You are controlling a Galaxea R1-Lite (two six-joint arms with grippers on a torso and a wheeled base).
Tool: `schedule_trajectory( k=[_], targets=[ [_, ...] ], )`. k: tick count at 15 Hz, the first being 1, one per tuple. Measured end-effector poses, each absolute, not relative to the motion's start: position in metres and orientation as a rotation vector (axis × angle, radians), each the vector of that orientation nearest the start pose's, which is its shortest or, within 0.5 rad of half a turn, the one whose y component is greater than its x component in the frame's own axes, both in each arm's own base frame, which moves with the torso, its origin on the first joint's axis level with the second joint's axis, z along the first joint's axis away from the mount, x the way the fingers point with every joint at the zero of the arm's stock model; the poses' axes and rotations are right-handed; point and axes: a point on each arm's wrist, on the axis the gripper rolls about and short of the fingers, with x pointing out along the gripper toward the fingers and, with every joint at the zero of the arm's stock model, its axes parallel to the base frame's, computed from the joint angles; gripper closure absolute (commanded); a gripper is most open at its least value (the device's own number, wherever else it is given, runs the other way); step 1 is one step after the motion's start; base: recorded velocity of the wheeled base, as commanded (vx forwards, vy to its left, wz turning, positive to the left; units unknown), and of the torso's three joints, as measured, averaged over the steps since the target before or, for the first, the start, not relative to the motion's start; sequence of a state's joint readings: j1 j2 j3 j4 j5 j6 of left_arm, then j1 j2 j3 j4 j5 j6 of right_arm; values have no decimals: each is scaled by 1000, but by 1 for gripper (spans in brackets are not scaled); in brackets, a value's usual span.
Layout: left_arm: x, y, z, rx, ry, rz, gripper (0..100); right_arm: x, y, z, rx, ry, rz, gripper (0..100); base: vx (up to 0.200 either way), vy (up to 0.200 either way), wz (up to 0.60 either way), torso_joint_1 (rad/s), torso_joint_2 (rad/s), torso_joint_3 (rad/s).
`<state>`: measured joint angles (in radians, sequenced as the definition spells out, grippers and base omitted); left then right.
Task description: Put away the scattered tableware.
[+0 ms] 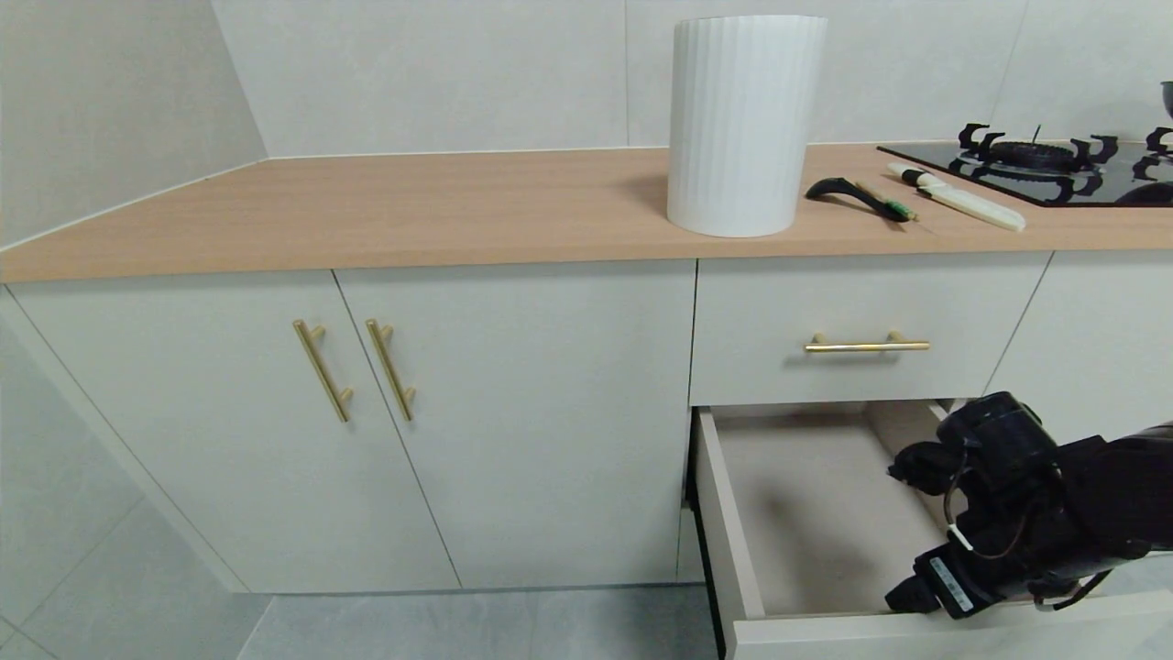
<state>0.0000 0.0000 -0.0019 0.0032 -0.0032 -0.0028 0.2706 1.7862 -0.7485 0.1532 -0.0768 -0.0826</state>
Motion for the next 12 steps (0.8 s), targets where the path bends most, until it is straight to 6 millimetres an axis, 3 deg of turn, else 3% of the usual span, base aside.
schedule_trajectory(
  k=[7, 12],
  targets=[
    [-23, 0, 76, -3, 1, -3, 0, 230, 70, 82, -357, 1321, 267, 0, 0, 0, 0, 0, 0, 0],
    [-23, 0, 76, -3, 1, -3, 0, 229, 70, 83, -385, 1332, 266, 0, 0, 0, 0, 0, 0, 0]
  ],
)
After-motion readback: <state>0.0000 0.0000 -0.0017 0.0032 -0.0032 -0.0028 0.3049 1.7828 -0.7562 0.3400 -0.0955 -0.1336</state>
